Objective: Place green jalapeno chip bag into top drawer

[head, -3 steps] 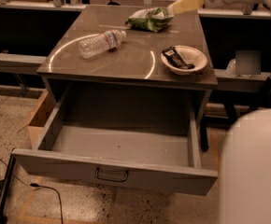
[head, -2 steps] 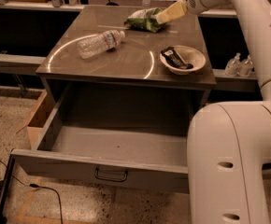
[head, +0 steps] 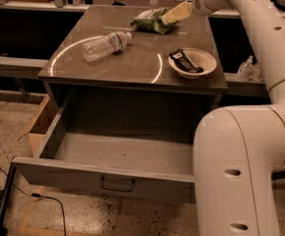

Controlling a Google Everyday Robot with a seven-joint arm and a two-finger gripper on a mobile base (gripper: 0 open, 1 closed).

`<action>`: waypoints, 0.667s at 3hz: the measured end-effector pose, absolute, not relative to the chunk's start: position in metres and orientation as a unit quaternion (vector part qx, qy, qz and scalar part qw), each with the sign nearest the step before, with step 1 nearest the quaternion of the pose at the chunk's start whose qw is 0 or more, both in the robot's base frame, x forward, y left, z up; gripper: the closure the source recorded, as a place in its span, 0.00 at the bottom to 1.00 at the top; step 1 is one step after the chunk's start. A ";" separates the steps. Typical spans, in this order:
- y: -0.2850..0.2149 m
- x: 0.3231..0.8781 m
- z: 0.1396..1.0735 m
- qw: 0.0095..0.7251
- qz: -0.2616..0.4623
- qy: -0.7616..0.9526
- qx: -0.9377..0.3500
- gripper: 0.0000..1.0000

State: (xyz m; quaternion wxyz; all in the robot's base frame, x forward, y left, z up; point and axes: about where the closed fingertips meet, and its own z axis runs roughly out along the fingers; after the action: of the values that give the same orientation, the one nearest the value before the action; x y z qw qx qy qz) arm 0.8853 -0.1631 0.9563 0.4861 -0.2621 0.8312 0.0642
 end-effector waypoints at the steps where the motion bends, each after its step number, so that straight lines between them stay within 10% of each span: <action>1: -0.162 0.920 0.934 0.500 0.016 0.841 -0.208 0.00; 2: -0.157 0.947 0.919 0.521 -0.033 0.836 -0.168 0.00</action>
Offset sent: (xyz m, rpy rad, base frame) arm 0.0522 0.0255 -0.0618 -0.0835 -0.1816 -0.3992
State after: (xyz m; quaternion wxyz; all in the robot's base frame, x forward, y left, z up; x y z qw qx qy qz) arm 0.9465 -0.1572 0.9189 0.5208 -0.1681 0.8363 -0.0328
